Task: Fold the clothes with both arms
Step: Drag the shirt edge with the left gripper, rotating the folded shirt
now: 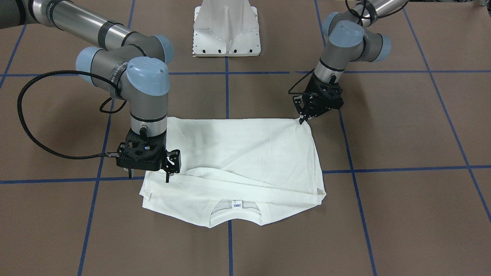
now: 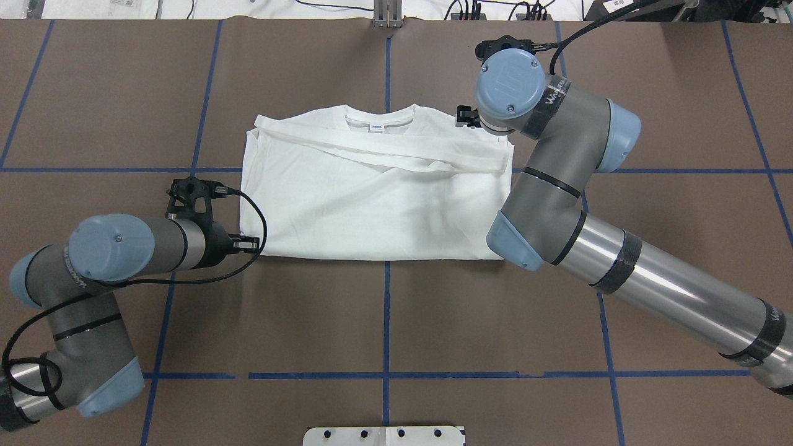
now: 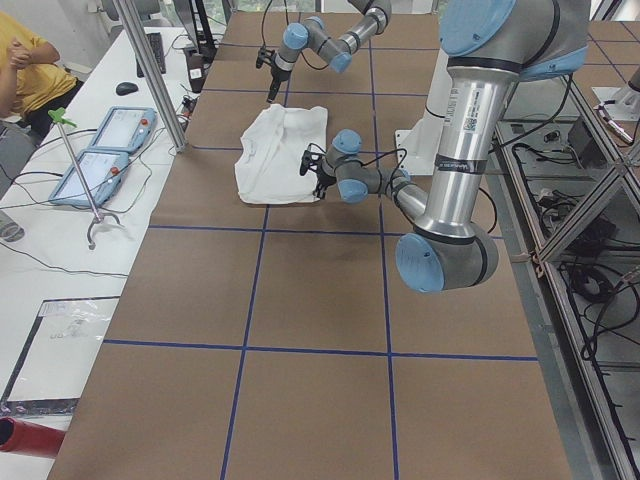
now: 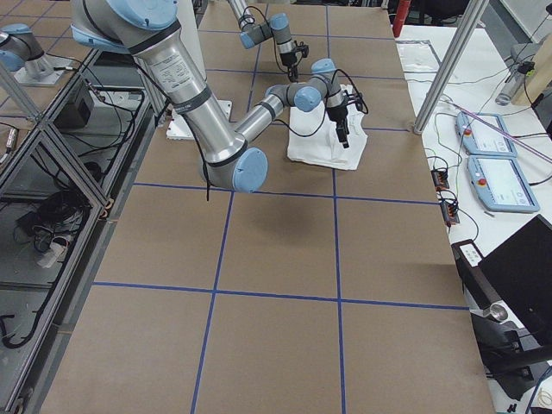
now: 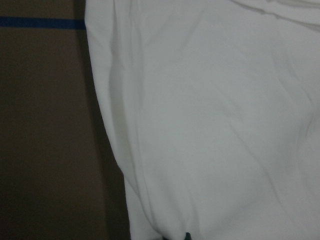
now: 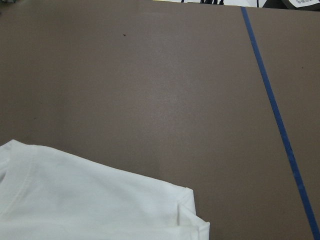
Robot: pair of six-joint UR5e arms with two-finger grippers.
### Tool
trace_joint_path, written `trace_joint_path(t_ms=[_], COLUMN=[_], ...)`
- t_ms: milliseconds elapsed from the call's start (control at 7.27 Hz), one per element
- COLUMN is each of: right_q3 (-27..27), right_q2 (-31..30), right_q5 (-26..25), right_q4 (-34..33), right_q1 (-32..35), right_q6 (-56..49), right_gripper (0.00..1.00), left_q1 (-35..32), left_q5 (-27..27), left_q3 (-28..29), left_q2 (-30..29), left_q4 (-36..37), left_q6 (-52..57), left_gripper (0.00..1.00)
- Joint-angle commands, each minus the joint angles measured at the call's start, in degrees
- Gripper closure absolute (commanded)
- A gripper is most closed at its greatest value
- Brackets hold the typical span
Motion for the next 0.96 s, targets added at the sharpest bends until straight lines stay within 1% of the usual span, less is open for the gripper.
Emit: trace_joint_path(t_ms=[0,138,275,413,550,688,825], right_q3=[0.1,0.2,0.9,1.1,1.3,1.3,1.3], right_q2=[0.0,0.1,0.0,0.1,0.1,0.5,1.0], right_q5=[0.0,0.0,0.0,-0.1,-0.1,-0.2,-0.3], right_q4=[0.0,0.0,0.0,0.0,0.1,0.0,0.1], right_q1=[-0.1,-0.2,-0.4,-0.7,-1.0,-2.0,-2.9], right_q6=[0.2,0.6,0.7,0.8,1.1,3.0,4.9], right_gripper=[0.00,0.00,0.00,0.00,0.00,0.00,0.00], left_q1=[-10.3,-15.7,-18.9,-21.2,-23.0,-23.1,-23.3], left_q5=[0.0,0.0,0.0,0.0,0.4,1.6,2.4], left_q3=[6.0,12.5,22.2,30.5,36.3,42.1,43.9], left_q2=[-0.8,-5.6,-13.2,-19.2,-24.2,-29.4,-30.6], left_q4=[0.1,0.0,-0.1,-0.4,-0.6,-0.9,-3.9], left_q6=[12.9,18.6,21.0,21.2,23.2,23.8,23.8], left_gripper=[1.00,1.00,1.00,1.00,1.00,1.00,1.00])
